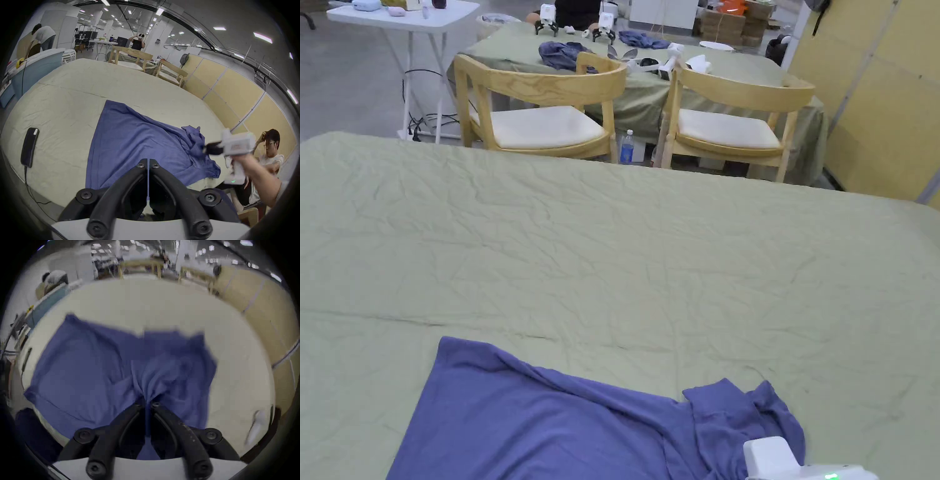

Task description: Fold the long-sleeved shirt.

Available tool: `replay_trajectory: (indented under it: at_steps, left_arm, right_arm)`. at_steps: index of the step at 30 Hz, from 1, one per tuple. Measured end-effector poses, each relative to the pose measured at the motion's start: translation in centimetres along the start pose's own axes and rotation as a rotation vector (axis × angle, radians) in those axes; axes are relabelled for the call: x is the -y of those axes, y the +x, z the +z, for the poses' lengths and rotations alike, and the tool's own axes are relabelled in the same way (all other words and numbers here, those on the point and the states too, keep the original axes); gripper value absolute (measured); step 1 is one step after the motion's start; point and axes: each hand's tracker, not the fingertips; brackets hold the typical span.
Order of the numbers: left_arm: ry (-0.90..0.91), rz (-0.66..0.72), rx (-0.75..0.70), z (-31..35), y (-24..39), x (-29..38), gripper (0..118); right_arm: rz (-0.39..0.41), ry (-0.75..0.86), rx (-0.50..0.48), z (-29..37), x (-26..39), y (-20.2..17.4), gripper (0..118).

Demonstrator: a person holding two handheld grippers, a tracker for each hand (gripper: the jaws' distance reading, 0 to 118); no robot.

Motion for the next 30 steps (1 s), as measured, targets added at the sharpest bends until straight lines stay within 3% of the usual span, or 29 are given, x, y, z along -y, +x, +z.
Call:
replay_trajectory:
  at_steps: [3, 5, 7, 8, 10, 11, 12, 13, 14, 15, 16, 17, 18, 19, 20, 22, 23, 30]
  left_arm:
    - [-0.001, 0.000, 0.001, 0.8, 0.3, 0.1, 1]
    - [0.003, 0.005, 0.002, 1.3, 0.4, 0.1, 1]
    - [0.004, 0.024, 0.007, 1.7, 0.2, 0.2, 1]
    - [0.006, 0.032, 0.013, 2.0, 0.1, 0.2, 1]
    - [0.013, 0.036, 0.012, 2.4, 0.2, 0.5, 1]
    - [0.012, 0.034, 0.011, 2.6, -1.2, 0.7, 1]
    - [0.008, 0.034, 0.009, 2.6, -1.6, 0.9, 1]
    - [-0.001, 0.037, 0.005, 2.5, -1.7, 1.2, 1]
    - [-0.013, 0.045, 0.004, 2.3, -1.8, 1.4, 1]
    - [-0.025, 0.063, 0.010, 2.2, -1.5, 1.6, 1]
    - [-0.038, 0.085, 0.020, 1.9, -1.6, 1.7, 1]
    - [-0.050, 0.101, 0.028, 1.2, -1.8, 1.6, 1]
    - [-0.057, 0.112, 0.028, 0.5, -2.1, 1.3, 1]
    - [-0.063, 0.119, 0.030, -0.5, -2.3, 0.5, 6]
    - [-0.071, 0.119, 0.027, -1.9, -2.8, -0.9, 18]
    - [-0.080, 0.099, 0.022, -5.6, -3.9, -4.0, 93]
    - [-0.087, 0.084, 0.003, -8.4, -4.6, -6.0, 118]
    - [-0.087, 0.119, -0.336, -26.0, -11.1, -15.7, 112]
  right_arm:
    - [-0.081, 0.061, -0.011, -0.8, -0.1, 0.7, 10]
    - [-0.147, 0.012, -0.054, 0.6, -1.0, 1.7, 25]
    - [-0.104, 0.114, -0.018, 3.4, -0.7, 2.1, 102]
    - [-0.097, 0.199, -0.016, 5.8, -0.1, 2.0, 118]
    - [-0.120, 0.351, -0.056, 10.1, 1.4, 2.2, 112]
    - [-0.169, 0.359, -0.087, 11.6, 2.1, 2.4, 107]
    - [-0.194, 0.369, -0.115, 13.0, 3.2, 2.2, 85]
    - [-0.214, 0.362, -0.181, 13.7, 4.2, 2.1, 85]
    - [-0.227, 0.356, -0.228, 14.0, 5.1, 2.1, 77]
    - [-0.232, 0.349, -0.243, 14.0, 5.7, 2.0, 48]
    - [-0.260, 0.353, -0.254, 13.5, 6.4, 1.4, 3]
    - [-0.264, 0.339, -0.206, 13.2, 7.3, 1.1, 2]
    - [-0.254, 0.338, -0.220, 13.0, 7.7, 1.1, 2]
    - [-0.253, 0.336, -0.258, 12.7, 8.1, 1.2, 2]
    - [-0.266, 0.335, -0.289, 12.6, 7.5, 0.8, 2]
    - [-0.271, 0.329, -0.292, 12.1, 7.4, 1.2, 2]
    - [-0.269, 0.325, -0.289, 11.9, 7.3, 1.5, 2]
    - [-0.330, 0.304, -0.257, 11.2, 5.5, 2.6, 2]
